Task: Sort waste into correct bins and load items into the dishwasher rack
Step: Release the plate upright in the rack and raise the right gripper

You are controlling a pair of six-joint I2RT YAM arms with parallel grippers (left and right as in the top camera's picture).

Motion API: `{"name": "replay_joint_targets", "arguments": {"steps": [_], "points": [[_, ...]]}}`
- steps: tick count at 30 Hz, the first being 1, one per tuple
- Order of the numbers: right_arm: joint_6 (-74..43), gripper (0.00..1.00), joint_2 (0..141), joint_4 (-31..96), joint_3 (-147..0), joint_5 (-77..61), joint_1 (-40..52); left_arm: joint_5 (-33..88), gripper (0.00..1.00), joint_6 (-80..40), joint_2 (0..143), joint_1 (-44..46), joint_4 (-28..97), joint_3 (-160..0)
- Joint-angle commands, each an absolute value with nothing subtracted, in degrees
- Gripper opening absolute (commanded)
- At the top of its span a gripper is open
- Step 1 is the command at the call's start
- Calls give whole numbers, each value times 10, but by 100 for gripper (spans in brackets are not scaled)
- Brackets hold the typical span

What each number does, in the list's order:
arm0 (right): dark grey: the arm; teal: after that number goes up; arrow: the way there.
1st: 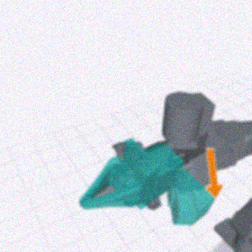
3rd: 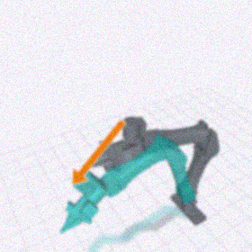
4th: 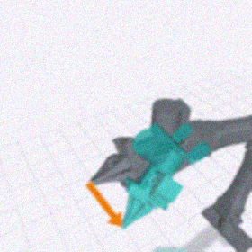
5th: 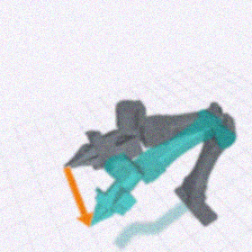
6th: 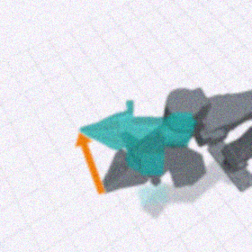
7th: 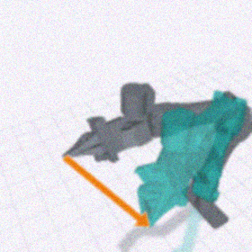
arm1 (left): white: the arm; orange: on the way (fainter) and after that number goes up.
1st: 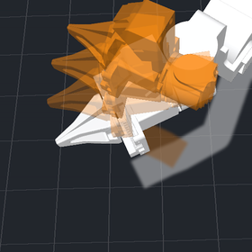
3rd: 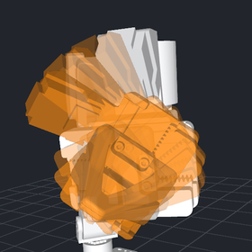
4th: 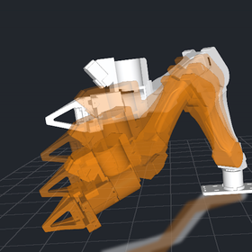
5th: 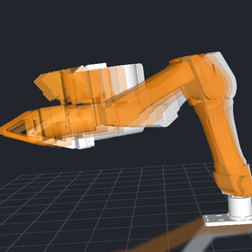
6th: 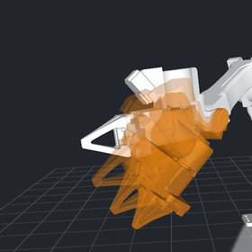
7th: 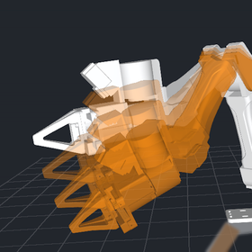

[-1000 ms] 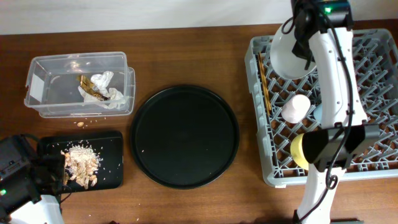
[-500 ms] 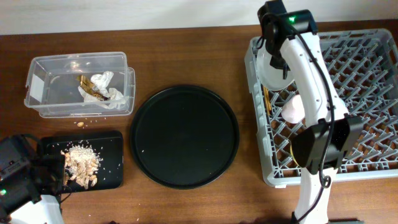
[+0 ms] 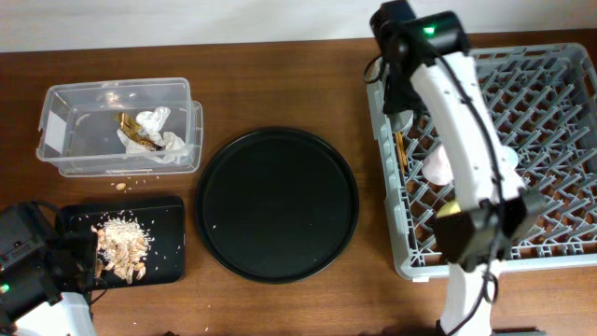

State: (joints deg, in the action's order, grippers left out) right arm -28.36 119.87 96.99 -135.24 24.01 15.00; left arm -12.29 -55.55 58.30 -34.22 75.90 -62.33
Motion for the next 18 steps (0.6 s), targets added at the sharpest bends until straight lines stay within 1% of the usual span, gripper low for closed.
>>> {"name": "replay_joint_targets", "arguments": {"steps": [1, 4, 5, 6, 10, 13, 16, 18], "points": [[-244, 82, 1088, 973, -1376, 144, 150, -129, 99, -561, 583, -346, 759, -621], [-237, 84, 1027, 974, -1373, 109, 150, -129, 99, -561, 583, -346, 760, -621], [-227, 90, 1004, 973, -1368, 94, 150, -129, 99, -561, 583, -346, 760, -621], [-224, 99, 976, 974, -1359, 80, 150, -129, 99, -561, 583, -346, 759, -621], [-230, 99, 876, 973, -1283, 59, 150, -129, 99, -561, 583, -346, 759, -621], [-248, 99, 785, 964, -1145, 57, 150, -129, 99, -561, 583, -346, 760, -621], [-256, 99, 719, 906, -1039, 70, 150, -129, 99, -561, 583, -346, 760, -621], [-256, 99, 683, 882, -975, 51, 150, -129, 99, -561, 583, -346, 760, -621]]}}
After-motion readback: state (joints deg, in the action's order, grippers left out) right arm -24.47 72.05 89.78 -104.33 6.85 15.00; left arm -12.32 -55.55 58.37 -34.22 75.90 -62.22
